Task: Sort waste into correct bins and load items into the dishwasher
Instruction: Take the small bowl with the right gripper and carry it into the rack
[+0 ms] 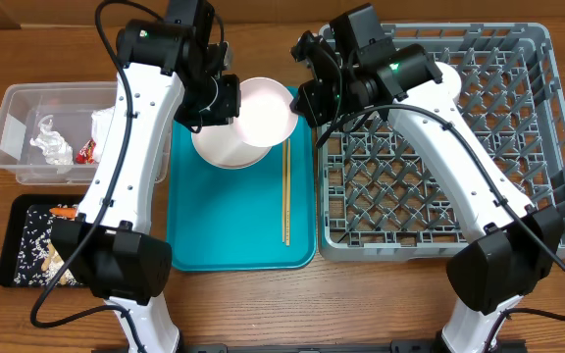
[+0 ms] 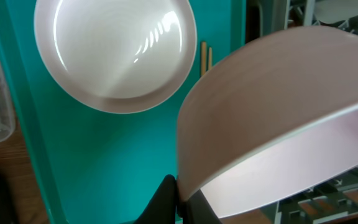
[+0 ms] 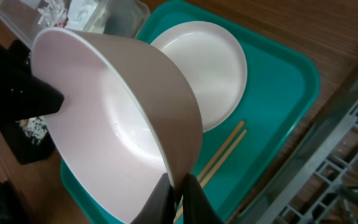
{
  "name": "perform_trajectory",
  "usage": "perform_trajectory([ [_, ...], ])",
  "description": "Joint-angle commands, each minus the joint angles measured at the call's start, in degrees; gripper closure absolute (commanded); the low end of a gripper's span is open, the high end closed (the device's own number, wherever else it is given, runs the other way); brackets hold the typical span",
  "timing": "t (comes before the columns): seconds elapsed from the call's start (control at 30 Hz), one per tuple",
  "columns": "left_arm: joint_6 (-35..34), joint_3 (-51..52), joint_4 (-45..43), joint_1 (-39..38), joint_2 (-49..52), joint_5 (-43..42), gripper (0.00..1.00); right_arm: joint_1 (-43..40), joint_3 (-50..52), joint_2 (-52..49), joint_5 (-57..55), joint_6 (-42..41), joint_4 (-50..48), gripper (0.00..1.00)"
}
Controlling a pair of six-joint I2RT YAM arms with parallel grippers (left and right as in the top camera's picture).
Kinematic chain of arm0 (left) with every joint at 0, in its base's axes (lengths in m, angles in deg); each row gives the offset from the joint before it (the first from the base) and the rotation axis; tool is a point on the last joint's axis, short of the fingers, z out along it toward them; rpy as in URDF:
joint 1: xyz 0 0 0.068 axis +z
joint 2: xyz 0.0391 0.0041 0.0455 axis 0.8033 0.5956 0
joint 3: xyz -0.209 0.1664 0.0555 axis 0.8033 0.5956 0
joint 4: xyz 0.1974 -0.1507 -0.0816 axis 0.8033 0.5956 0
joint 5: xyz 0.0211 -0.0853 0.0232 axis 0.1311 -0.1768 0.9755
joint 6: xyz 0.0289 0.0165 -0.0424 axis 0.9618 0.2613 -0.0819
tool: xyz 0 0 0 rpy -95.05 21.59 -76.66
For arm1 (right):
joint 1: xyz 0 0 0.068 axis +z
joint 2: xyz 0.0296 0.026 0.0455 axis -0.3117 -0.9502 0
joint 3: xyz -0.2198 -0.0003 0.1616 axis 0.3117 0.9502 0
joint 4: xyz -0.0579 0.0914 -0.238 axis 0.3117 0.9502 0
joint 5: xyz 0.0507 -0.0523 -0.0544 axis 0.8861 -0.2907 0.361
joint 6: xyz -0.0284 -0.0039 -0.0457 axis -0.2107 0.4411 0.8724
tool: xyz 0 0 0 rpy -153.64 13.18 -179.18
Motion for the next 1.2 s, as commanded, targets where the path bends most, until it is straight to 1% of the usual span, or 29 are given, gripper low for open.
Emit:
perform_trajectory([
  [0.0, 1.36, -0.92, -0.72, -0.13, -0.35, -2.23, 0.91, 0.46, -1.6, -0.13, 0.31, 0.94, -0.52, 0.96],
  [0.03, 1.36, -0.92, -0.79, -0.13, -0.35, -2.23, 0.86, 0.42, -1.62, -0.11, -1.42, 0.92, -0.5, 0.96],
  [0.1, 1.38, -0.92, -1.36, -0.13, -0.35, -2.21, 0.7, 0.42, -1.64, -0.02, -7.13, -0.35, -0.44, 0.96],
  [0.13, 1.4, -0.92, -1.9, -0.09, -0.35, -2.21, 0.59, 0.42, -1.64, 0.22, -11.28, -1.55, -0.33, 0.96],
  [0.17, 1.4, -0.92, -2.4, 0.0, -0.35, -2.14, 0.45, 0.42, -1.64, 0.39, -14.62, -2.27, -0.26, 0.96],
  [0.23, 1.38, -0.92, -3.72, 0.17, -0.35, -1.81, 0.25, 0.42, -1.64, 1.09, -21.57, -4.28, -0.07, 0.96],
  [0.33, 1.33, -0.92, -5.86, 0.72, -0.35, -1.81, 0.15, 0.42, -1.64, 2.84, -31.47, -6.93, 0.02, 0.96],
  [0.5, 1.33, -0.92, -8.44, 1.99, -0.35, -1.77, 0.14, 0.42, -1.64, 6.16, -49.62, -8.09, 1.44, 0.96],
  [0.6, 1.33, -0.92, -9.38, 3.06, -0.35, -1.62, 0.14, 0.42, -1.64, 6.97, -62.66, -8.09, 3.56, 0.96],
  [0.63, 1.33, -0.92, -9.75, 3.48, -0.35, -1.6, 0.14, 0.42, -1.62, 6.97, -68.87, -8.07, 4.92, 0.96],
  [0.77, 1.33, -0.92, -11.28, 5.16, -0.35, -1.6, 0.15, 0.35, -1.6, 6.95, -83.01, -8.07, 10.82, 0.96],
  [0.83, 1.33, -0.92, -11.93, 5.9, -0.35, -1.6, 0.15, 0.35, -1.6, 6.95, -84.28, -8.07, 13.77, 0.96],
  [0.9, 1.33, -0.92, -12.87, 6.86, -0.35, -1.6, 0.15, 0.35, -1.55, 6.95, -82.58, -8.11, 17.07, 0.96],
  [1.0, 1.36, -0.92, -13.9, 7.78, -0.35, -1.6, 0.15, 0.35, -0.96, 6.95, -81.92, -10.23, 20.22, 0.96],
  [1.17, 1.4, -0.92, -15.3, 8.57, -0.35, -1.57, 0.16, 0.61, 3.67, 6.93, -85.37, -10.62, 23.19, 0.96],
])
